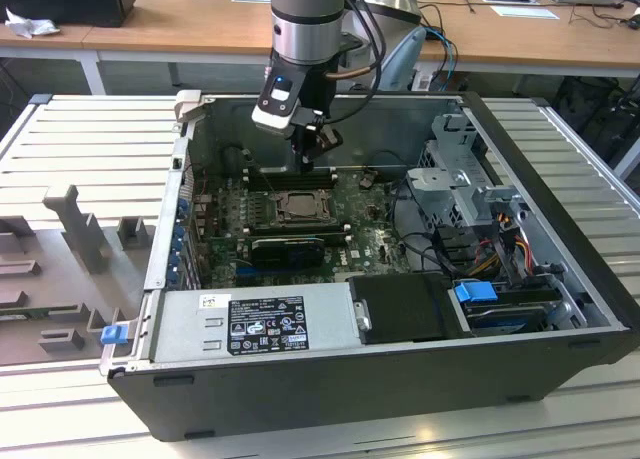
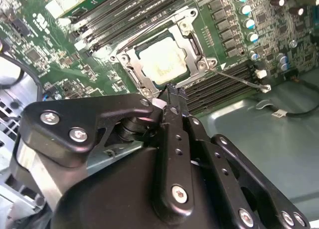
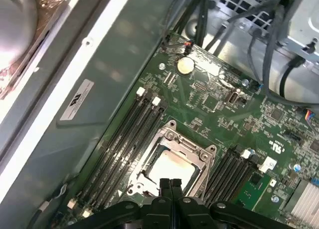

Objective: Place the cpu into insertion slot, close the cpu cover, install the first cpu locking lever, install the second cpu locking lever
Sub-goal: 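Install the first cpu locking lever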

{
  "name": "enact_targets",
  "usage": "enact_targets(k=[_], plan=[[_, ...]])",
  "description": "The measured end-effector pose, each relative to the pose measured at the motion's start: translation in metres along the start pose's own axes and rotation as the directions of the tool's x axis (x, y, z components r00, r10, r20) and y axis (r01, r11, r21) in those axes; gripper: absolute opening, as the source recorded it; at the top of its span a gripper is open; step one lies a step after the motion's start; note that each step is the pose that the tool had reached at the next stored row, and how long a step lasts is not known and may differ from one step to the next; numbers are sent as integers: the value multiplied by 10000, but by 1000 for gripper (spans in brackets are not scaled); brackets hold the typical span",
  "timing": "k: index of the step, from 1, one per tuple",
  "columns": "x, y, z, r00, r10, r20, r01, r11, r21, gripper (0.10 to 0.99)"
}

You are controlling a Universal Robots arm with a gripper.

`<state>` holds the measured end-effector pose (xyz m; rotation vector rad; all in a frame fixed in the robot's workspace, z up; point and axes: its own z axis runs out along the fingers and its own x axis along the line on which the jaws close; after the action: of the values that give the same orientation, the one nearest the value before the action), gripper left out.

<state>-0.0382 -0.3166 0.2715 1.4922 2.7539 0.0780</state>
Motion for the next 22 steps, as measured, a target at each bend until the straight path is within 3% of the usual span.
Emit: enact_targets(k=[6, 12, 22], plan=[[0, 0, 0, 9952, -974, -47, 974, 9952, 13, 106], [0, 0, 0, 9784, -2065, -102, 2065, 9784, 24, 106], [0, 0, 0, 9585, -2846, -143, 2847, 9586, 27, 106]])
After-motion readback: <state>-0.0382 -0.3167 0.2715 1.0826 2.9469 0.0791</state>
